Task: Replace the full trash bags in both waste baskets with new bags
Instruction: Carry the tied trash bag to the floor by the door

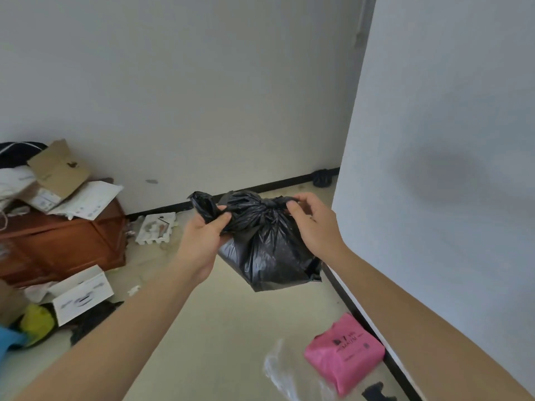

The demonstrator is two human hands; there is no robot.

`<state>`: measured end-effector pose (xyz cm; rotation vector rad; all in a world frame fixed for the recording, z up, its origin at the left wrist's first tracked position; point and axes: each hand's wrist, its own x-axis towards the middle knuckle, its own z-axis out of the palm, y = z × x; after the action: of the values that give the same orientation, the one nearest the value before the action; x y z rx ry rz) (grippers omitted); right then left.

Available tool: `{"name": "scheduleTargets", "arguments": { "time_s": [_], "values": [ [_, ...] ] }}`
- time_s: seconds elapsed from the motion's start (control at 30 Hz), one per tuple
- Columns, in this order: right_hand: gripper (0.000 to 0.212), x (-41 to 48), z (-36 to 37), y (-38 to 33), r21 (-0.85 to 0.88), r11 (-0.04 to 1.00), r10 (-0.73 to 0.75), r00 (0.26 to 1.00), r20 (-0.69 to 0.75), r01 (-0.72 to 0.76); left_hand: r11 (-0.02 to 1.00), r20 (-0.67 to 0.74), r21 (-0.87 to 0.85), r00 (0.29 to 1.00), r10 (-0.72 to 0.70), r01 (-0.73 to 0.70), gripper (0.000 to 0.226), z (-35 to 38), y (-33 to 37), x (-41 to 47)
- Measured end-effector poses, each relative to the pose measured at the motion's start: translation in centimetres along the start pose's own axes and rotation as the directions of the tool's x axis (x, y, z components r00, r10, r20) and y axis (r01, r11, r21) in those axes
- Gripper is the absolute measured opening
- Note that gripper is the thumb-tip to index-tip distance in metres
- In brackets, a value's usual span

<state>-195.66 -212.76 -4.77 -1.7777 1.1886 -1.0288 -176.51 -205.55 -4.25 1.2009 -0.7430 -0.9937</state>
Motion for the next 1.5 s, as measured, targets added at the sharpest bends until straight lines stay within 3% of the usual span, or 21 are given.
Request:
{"name": "scheduleTargets", "arguments": {
  "time_s": [0.27,0.43,0.8,1.1,1.17,1.23,1.33,1.5],
  "values": [
    [0.016,20.8,13.4,-1.8,-0.023,0.998,-0.05,0.995,0.086,0.052,0.993,-0.09,-0.081,0.993,0.077,-0.084,0.022,-8.9,3.3,21.3],
    [0.016,32.1,17.0,-0.3,-0.078,0.997,0.033,0.999,0.034,-0.03,0.996,0.003,-0.083,1.0,0.017,-0.017,0.019,-9.8,3.2,35.2],
    [0.013,53.2,10.8,9.9,-0.121,0.966,0.212,0.968,-0.138,-0.229,0.989,0.222,-0.056,0.968,-0.119,0.134,0.021,3.3,-0.9,60.8],
    [0.035,75.0,5.2,17.9,-0.073,0.975,0.201,0.973,-0.115,-0.21,0.983,0.234,-0.09,0.963,-0.134,0.159,0.021,15.8,-0.6,81.1],
    [0.026,80.2,4.4,19.0,-0.042,0.975,0.213,0.974,-0.081,-0.217,0.985,0.245,-0.088,0.962,-0.12,0.146,0.023,17.7,-0.4,85.8],
    [0.032,85.0,4.1,19.9,-0.042,0.976,0.211,0.976,-0.054,-0.214,0.985,0.258,-0.094,0.959,-0.115,0.143,0.021,18.9,-0.6,90.7],
    [0.057,92.3,4.2,22.1,-0.112,0.975,0.191,0.982,0.002,-0.19,0.983,0.264,-0.102,0.957,-0.121,0.153,0.017,20.5,-1.7,98.9],
    [0.039,104.5,3.5,26.5,-0.279,0.942,0.186,0.982,-0.025,-0.186,0.982,0.315,-0.077,0.939,-0.141,0.174,0.02,24.0,-4.0,111.5]
  ]
}}
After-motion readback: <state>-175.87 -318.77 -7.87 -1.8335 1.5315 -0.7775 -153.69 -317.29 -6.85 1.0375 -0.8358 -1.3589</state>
